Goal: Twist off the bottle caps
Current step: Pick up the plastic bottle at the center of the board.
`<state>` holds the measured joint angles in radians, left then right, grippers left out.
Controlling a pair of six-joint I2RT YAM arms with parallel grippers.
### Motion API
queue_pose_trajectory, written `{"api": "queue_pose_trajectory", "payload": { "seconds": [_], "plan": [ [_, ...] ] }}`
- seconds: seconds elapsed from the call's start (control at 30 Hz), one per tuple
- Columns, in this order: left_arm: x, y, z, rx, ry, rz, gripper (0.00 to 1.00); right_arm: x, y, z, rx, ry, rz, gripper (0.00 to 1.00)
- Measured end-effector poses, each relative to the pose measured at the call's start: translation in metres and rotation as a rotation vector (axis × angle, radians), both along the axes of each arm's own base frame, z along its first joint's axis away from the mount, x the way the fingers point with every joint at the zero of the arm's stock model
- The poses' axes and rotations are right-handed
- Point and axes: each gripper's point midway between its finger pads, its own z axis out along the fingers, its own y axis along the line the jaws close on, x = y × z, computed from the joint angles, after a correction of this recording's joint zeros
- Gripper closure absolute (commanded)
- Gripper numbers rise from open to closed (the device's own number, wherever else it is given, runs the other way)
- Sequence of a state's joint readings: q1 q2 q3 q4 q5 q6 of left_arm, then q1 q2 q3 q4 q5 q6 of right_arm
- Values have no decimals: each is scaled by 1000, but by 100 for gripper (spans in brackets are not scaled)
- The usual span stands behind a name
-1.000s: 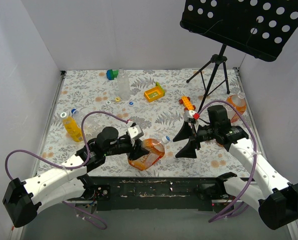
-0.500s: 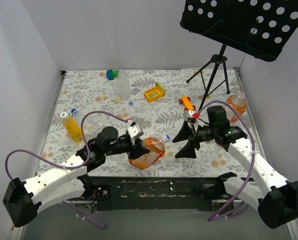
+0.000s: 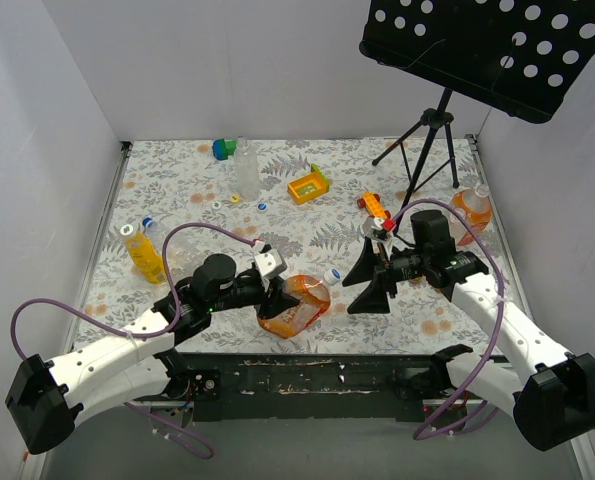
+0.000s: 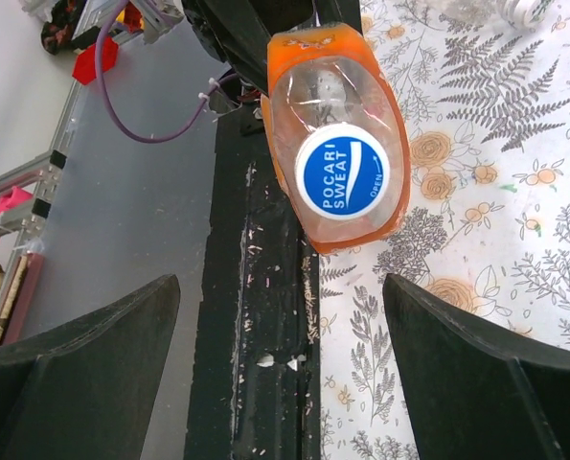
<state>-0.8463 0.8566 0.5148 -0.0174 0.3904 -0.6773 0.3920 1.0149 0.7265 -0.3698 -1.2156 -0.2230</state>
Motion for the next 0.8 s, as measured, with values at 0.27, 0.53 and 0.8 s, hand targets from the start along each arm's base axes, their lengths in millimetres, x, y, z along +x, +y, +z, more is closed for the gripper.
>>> {"api": "queue_pose_trajectory", "payload": {
  "seconds": [0.27,0.53,0.8],
  "plan": [
    [0,-3,1,-10,-4,-12,100,4,2,3,2,40,-19,6],
    [0,-5,2,-14,-6,-17,100,5,3,-2,-5,59,-34,6],
    [0,-5,3,-19,-13,-22,100,6,3,-3,-5,88,-45,6]
  ]
}}
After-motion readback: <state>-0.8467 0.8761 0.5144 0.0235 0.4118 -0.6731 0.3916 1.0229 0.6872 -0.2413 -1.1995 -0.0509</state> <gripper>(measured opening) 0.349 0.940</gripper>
